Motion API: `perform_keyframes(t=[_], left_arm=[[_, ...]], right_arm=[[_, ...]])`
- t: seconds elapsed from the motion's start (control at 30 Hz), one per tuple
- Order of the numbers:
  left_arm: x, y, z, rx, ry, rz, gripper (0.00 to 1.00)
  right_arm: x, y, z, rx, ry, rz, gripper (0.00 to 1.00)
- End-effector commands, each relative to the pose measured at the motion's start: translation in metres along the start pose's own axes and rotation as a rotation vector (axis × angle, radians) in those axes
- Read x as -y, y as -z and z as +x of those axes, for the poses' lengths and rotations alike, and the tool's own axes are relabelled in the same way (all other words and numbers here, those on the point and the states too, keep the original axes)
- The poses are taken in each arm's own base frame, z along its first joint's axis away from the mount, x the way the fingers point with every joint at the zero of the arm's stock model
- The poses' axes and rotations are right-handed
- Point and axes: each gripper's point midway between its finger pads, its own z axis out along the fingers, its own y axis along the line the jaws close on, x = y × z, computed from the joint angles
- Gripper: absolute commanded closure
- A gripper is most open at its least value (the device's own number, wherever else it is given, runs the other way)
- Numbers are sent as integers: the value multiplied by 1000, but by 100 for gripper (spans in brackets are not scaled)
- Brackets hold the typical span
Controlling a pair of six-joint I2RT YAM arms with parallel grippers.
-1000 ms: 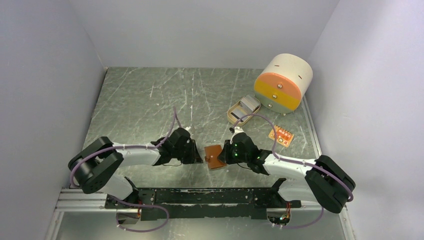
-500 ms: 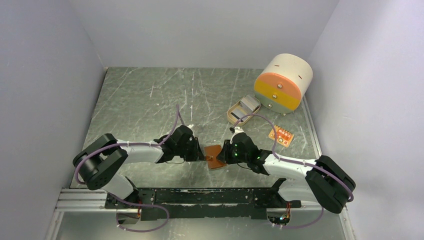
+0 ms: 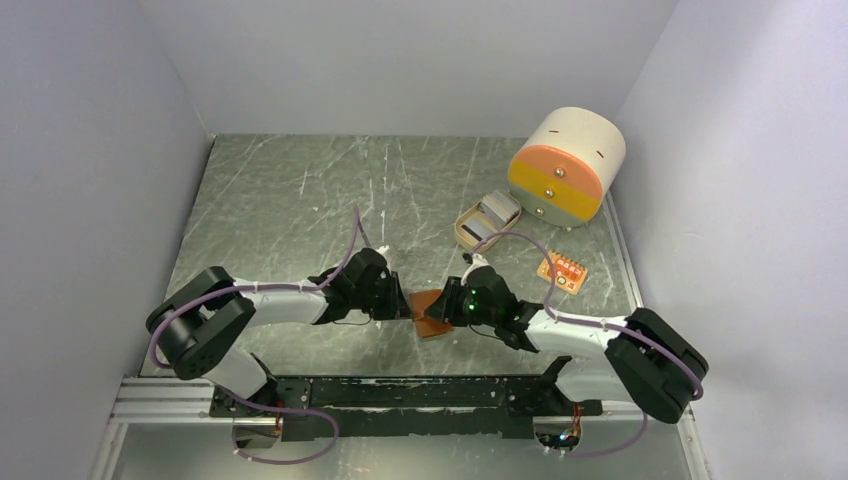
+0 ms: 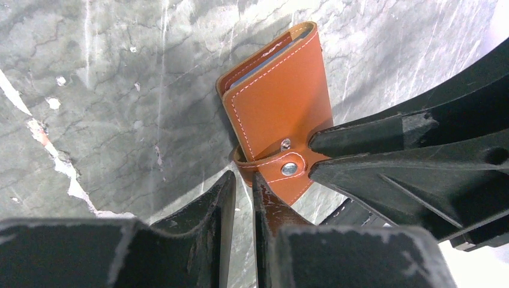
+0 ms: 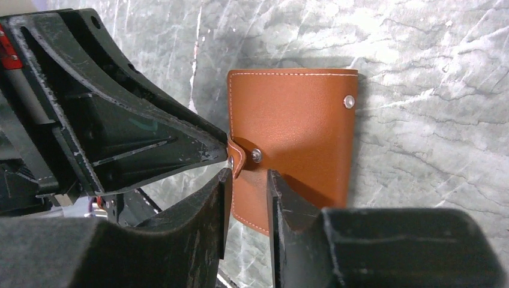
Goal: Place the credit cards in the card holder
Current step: Close the card holder at the center of the board.
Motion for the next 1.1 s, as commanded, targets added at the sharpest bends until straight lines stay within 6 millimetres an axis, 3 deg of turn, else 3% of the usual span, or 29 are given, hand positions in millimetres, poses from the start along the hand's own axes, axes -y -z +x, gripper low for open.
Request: perform_keyframes(t=[0.0, 0.37, 0.7, 0.93, 1.07], left_arm=[[10, -2, -10, 17, -19, 24, 78], [10, -3, -10, 14, -18, 24, 78], [10, -4, -10, 12, -18, 23, 78], [10, -6, -9, 4, -18, 27, 78], [10, -5, -9, 5, -19, 28, 78]], right_arm=[[-7, -5, -1, -3, -16, -24, 69], [-18, -11, 0, -24, -13, -66, 72], [-16, -14, -3, -18, -5, -47, 82], [-13, -16, -2, -25, -2, -25, 83], [-10, -17, -3, -21, 25, -10, 97]])
